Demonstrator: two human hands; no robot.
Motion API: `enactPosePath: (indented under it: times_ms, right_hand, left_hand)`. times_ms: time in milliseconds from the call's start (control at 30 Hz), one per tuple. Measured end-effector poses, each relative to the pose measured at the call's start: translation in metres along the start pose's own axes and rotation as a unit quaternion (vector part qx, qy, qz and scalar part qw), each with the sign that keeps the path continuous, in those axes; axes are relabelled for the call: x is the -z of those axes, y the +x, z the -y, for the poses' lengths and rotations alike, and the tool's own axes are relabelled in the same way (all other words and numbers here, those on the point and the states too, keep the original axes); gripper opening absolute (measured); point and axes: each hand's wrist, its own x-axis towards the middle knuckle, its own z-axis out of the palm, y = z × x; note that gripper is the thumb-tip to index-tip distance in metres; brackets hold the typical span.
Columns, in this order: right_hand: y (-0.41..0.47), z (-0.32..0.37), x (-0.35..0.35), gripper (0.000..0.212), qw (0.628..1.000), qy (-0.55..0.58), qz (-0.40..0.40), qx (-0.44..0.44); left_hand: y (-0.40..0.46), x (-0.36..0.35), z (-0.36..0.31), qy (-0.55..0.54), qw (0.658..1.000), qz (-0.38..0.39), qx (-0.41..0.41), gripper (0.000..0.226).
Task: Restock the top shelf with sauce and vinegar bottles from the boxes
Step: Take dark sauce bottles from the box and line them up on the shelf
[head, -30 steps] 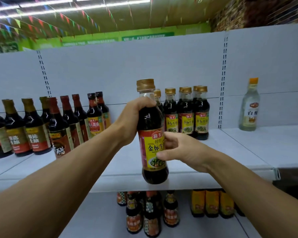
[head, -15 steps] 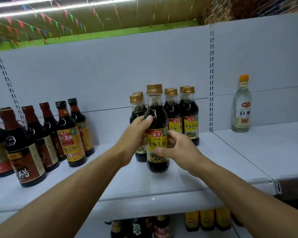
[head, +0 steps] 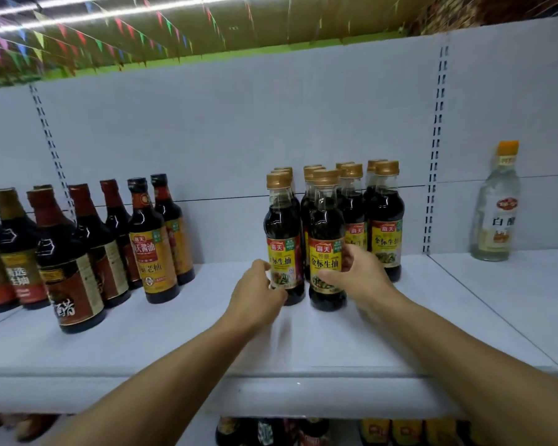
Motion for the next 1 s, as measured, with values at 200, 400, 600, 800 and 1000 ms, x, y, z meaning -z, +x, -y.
enactPosePath:
  times_ms: [200, 400, 600, 800, 1000]
  right_hand:
    - [0.012, 0.002, -0.001, 0.044, 0.998, -0.019, 0.060, 0.001]
    - [0.020, 0.000, 0.007, 0.055, 0.997, -0.042, 0.067, 0.012]
    - [0.022, -0.006, 0.007, 0.051, 0.997, -0.038, 0.070, 0.021]
    - [0.019, -0.004, 0.006, 0.049, 0.995, -0.045, 0.090, 0.024]
    - [0.016, -0.001, 0.004, 0.052, 0.994, -0.063, 0.085, 0.011]
  left_hand:
    - [-0.002, 0.000, -0.007, -0.066, 0.996, 0.020, -0.053, 0.044]
    - [0.005, -0.006, -0.001, -0.087, 0.994, 0.038, -0.054, 0.055]
    - [0.009, -0.006, 0.004, -0.087, 0.994, 0.048, -0.048, 0.057]
    - [0.010, -0.005, 0.003, -0.081, 0.994, 0.068, -0.040, 0.062]
    - [0.006, 0.001, 0.001, -0.066, 0.993, 0.089, -0.035, 0.061]
